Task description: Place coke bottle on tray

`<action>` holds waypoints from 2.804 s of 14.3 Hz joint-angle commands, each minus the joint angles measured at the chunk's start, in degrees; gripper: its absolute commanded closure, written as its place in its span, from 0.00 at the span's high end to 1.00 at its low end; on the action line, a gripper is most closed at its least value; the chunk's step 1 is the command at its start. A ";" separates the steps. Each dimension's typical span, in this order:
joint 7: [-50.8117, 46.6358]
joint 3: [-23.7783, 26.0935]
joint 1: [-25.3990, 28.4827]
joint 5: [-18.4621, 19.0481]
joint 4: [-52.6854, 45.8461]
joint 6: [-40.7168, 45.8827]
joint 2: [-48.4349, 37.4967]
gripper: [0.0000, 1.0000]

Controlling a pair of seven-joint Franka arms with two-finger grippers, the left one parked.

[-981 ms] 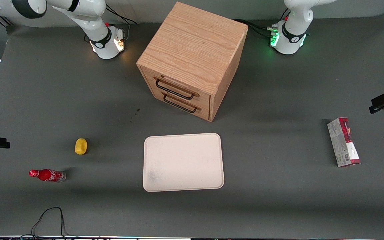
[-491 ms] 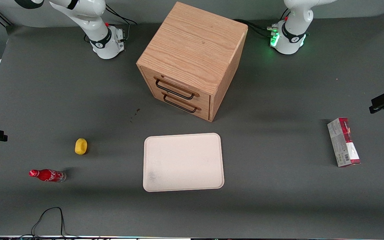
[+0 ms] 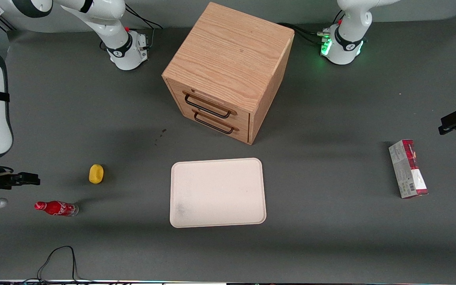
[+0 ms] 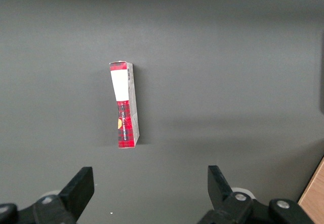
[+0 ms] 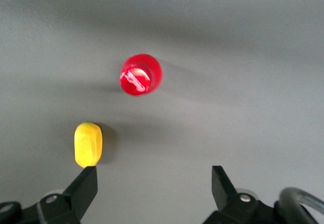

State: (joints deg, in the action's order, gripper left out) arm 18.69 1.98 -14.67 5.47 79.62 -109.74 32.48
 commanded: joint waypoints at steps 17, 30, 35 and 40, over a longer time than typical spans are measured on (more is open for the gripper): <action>-2.70 1.10 2.19 -1.08 -13.53 -3.82 12.87 1.00; -1.82 0.92 2.36 1.21 -12.38 -3.03 11.99 0.00; -1.99 0.75 2.45 1.03 -12.74 8.01 6.12 0.00; -1.47 0.66 2.45 0.94 -11.51 23.66 -6.44 0.00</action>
State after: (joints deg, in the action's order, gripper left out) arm 16.94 2.96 -12.54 5.88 65.44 -90.73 32.79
